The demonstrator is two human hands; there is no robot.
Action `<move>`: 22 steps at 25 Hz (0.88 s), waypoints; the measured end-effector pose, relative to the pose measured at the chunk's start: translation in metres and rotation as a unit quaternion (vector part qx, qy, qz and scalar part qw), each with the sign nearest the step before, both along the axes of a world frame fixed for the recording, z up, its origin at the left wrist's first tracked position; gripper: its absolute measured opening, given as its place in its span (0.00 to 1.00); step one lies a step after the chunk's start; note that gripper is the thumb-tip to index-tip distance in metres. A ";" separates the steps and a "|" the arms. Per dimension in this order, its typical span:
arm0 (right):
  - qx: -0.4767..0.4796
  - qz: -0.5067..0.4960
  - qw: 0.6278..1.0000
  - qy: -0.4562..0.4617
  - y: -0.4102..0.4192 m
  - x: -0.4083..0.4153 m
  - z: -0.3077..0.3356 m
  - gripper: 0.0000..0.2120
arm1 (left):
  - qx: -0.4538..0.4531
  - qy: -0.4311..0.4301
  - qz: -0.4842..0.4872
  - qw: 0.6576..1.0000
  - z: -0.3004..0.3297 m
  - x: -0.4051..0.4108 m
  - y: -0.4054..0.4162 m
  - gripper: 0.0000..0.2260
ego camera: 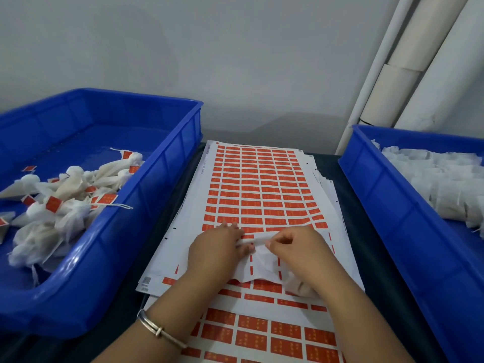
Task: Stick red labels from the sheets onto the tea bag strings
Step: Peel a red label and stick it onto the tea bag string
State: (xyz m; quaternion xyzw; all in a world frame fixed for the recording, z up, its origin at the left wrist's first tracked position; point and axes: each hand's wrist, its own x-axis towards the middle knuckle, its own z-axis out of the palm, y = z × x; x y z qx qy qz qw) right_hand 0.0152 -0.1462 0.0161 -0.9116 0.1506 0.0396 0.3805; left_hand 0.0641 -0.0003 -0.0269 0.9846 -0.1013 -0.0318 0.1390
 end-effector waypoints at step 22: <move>-0.171 0.252 0.952 -0.037 0.007 0.059 -0.007 0.08 | -0.082 -0.008 0.062 0.995 -0.002 0.000 -0.001 0.18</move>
